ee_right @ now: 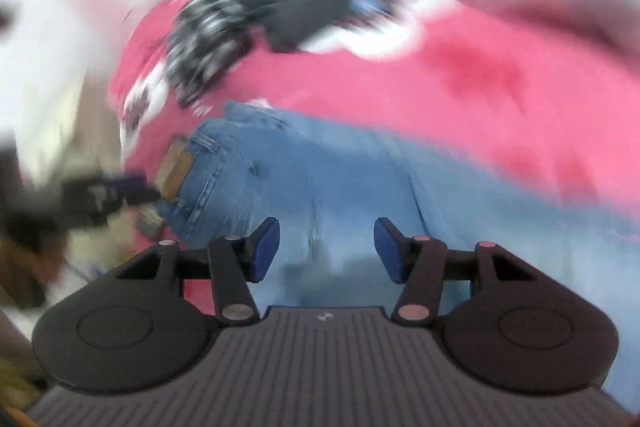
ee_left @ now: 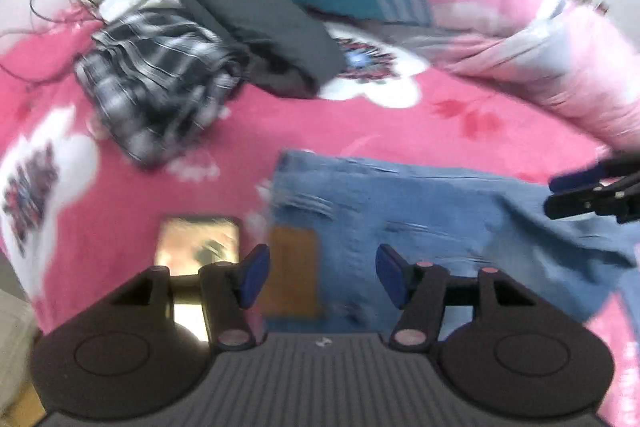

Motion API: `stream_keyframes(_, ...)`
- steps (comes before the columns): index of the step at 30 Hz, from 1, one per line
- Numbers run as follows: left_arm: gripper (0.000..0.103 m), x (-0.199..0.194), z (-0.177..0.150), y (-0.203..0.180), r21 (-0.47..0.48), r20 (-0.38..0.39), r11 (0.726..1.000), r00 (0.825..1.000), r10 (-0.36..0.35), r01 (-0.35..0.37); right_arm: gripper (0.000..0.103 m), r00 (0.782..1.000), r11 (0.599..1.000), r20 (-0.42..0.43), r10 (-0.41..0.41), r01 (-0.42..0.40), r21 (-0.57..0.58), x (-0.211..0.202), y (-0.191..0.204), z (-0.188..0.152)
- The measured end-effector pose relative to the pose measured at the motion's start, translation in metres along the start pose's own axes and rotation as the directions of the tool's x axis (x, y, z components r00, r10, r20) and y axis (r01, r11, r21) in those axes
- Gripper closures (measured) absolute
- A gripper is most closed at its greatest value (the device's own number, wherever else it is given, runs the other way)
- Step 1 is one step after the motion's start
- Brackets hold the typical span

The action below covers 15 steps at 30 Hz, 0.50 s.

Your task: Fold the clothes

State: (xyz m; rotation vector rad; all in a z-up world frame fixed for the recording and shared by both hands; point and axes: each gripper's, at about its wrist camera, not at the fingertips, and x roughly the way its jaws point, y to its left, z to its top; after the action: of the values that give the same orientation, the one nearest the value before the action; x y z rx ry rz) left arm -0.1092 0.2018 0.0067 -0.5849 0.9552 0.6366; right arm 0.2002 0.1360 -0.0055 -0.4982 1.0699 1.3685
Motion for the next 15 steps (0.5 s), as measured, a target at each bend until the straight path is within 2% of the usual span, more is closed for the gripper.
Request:
stream_keyframes(3,0.043,0.017,0.019,0.008,0.050,-0.019,0.998,0.999,0.049,-0.048,0.050,0.998,0.973,-0.057,0.018,-0.031,-0.229,0.052,0.014,0.041)
stream_keyframes(6,0.051,0.032,0.023,0.015,0.067,-0.068,0.998,0.998,0.003,0.001,0.048,0.991,0.933,-0.122,0.049,-0.089,-0.350,0.081,0.037,0.065)
stream_keyframes(8,0.058,0.037,0.025,0.019,0.071,-0.077,0.997,0.997,-0.028,0.034,0.048,0.983,0.917,-0.175,0.047,-0.112,-0.384,0.101,0.043,0.070)
stream_keyframes(9,0.065,0.039,0.026,0.021,0.072,-0.081,0.996,0.996,-0.043,0.049,0.048,0.978,0.909,-0.202,0.044,-0.123,-0.399,0.110,0.046,0.072)
stream_keyframes(11,0.065,0.040,0.025,0.025,0.066,-0.072,0.994,0.994,-0.078,0.083,0.048,0.969,0.923,-0.241,0.058,-0.144,-0.357,0.124,0.041,0.077)
stream_keyframes(13,0.067,0.038,0.025,0.030,0.052,-0.050,0.991,0.991,-0.122,0.125,0.059,0.964,0.941,-0.251,0.087,-0.162,-0.297,0.128,0.035,0.082)
stream_keyframes(14,0.067,0.037,0.025,0.032,0.048,-0.042,0.988,0.989,-0.142,0.144,0.078,0.966,0.943,-0.245,0.083,-0.155,-0.293,0.125,0.033,0.083)
stream_keyframes(15,0.067,0.037,0.025,0.033,0.053,-0.041,0.986,0.987,-0.158,0.160,0.092,0.967,0.945,-0.243,0.071,-0.144,-0.295,0.122,0.031,0.084)
